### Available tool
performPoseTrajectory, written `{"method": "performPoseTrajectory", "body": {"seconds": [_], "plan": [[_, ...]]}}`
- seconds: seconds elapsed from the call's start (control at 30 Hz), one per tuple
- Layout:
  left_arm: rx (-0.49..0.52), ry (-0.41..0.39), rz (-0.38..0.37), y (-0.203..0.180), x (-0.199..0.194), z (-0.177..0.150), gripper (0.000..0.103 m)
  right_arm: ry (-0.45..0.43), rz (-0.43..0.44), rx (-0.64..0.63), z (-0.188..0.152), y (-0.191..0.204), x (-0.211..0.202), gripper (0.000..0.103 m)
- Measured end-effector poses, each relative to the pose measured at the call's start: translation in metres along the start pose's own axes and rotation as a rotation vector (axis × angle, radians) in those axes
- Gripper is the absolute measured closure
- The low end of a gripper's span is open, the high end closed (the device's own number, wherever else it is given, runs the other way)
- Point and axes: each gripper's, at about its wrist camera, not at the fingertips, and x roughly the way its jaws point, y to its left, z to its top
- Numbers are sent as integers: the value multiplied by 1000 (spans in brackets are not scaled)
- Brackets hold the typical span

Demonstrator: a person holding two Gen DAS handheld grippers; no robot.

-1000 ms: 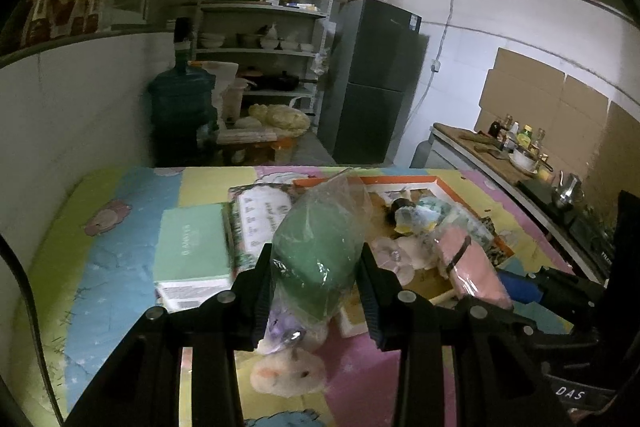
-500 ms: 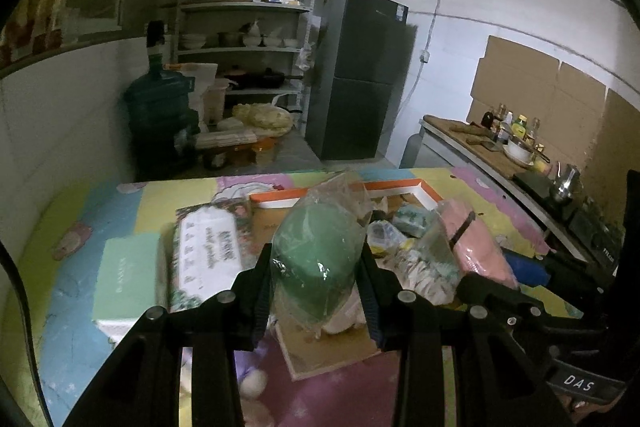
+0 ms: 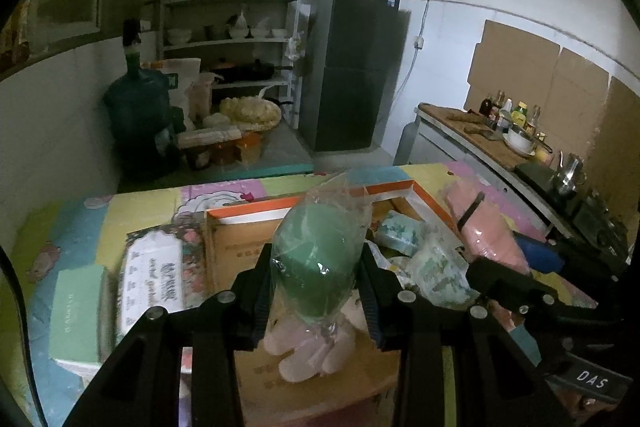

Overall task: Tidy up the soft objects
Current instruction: 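Lower the green bag into the tray with the left gripper while the right lowers the pink packet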

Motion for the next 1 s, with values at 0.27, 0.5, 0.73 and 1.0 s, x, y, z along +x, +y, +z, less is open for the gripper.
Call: {"method": "performPoseTrajectory", "body": {"seconds": [0.27, 0.5, 0.73, 1.0], "plan": [[-26, 38, 5, -2, 32, 15, 64, 8, -19, 8, 20, -27, 15, 61], [-59, 76, 21, 3, 58, 29, 64, 45, -35, 8, 33, -47, 42, 61], [-93, 135, 33, 8, 86, 30, 64, 100, -28, -9, 40, -54, 78, 61], [-91, 205, 59, 10, 110, 19, 64, 172, -25, -25, 40, -55, 112, 61]]}}
